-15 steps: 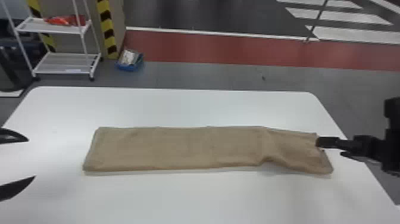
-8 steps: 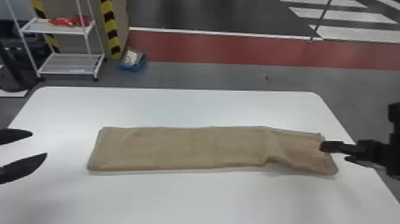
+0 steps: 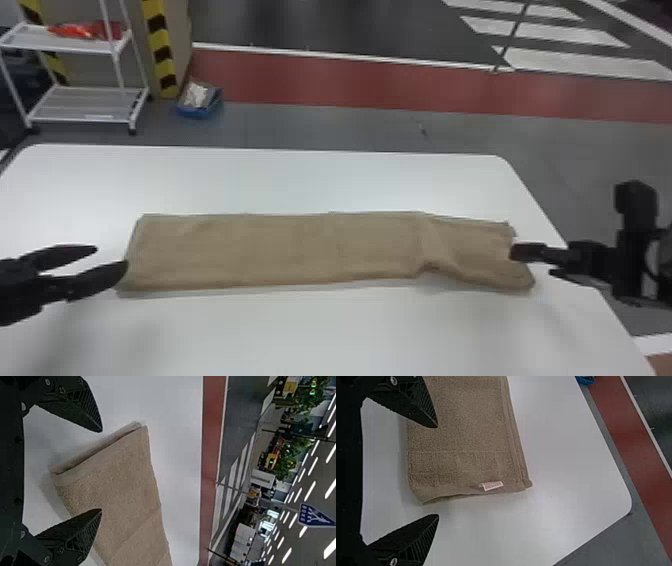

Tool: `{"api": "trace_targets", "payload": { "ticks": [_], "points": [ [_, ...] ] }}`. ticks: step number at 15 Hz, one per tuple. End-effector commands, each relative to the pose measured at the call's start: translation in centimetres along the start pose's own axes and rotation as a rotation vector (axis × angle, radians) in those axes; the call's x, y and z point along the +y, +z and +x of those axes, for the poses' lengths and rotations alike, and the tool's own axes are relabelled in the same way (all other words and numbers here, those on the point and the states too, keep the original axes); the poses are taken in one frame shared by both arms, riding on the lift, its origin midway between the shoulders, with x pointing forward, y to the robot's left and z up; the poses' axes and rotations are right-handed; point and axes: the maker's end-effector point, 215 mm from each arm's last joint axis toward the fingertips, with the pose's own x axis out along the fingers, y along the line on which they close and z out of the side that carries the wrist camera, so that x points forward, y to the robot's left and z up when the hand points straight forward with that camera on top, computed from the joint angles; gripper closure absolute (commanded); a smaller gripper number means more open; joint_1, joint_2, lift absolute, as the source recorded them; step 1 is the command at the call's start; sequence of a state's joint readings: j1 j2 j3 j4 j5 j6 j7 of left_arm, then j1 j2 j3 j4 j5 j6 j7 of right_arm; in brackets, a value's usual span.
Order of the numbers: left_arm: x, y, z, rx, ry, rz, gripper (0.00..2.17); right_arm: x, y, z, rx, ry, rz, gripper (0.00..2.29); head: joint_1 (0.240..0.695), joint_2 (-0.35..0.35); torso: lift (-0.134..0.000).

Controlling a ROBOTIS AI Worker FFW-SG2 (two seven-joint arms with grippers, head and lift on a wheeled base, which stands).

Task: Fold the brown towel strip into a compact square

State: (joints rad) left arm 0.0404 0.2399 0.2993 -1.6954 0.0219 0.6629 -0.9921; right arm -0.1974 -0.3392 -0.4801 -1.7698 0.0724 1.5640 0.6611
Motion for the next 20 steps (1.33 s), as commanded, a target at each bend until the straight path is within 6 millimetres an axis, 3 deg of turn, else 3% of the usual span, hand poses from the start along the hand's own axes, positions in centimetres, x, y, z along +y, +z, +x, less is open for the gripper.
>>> {"api": "trace_targets", "payload": {
  "ticks": [1,2,8,10,16,18,19,20],
  "points": [
    [0.0,-0.4,1.2,0.032,0.002,-0.008,0.21,-0.5,-0.6,-0.1,0.009,-0.006,0.013,0.07,0.695,-0.202,-0.124],
    [0.2,-1.3,1.4,0.061,0.017,-0.032,0.21,-0.7,-0.8,-0.1,0.012,-0.009,0.015,0.07,0.695,-0.212,-0.124],
    [0.3,-2.7,2.4,0.133,0.04,-0.078,0.22,-1.3,-1.0,-0.4,0.01,-0.017,0.022,0.07,0.695,-0.229,-0.124],
    [-0.2,-3.5,2.4,0.157,0.029,-0.118,0.3,-1.3,-0.9,-0.4,0.007,-0.018,0.021,0.08,0.695,-0.232,-0.124],
    [-2.3,-3.5,2.9,0.167,-0.047,-0.14,0.56,-1.6,-1.0,-0.6,0.005,-0.018,0.026,0.08,0.695,-0.254,-0.124],
    [-2.5,-2.8,3.1,0.157,-0.057,-0.133,1.51,-1.6,-1.1,-0.6,0.006,-0.018,0.027,0.08,0.695,-0.267,-0.124],
    [-2.0,-2.5,2.8,0.148,-0.049,-0.136,1.8,-1.8,-1.0,-0.7,0.004,-0.019,0.03,0.08,0.695,-0.269,-0.124],
    [-1.5,-1.9,2.3,0.132,-0.04,-0.137,1.82,-1.9,-1.1,-0.7,0.003,-0.02,0.034,0.08,0.695,-0.269,-0.124]
  ]
}}
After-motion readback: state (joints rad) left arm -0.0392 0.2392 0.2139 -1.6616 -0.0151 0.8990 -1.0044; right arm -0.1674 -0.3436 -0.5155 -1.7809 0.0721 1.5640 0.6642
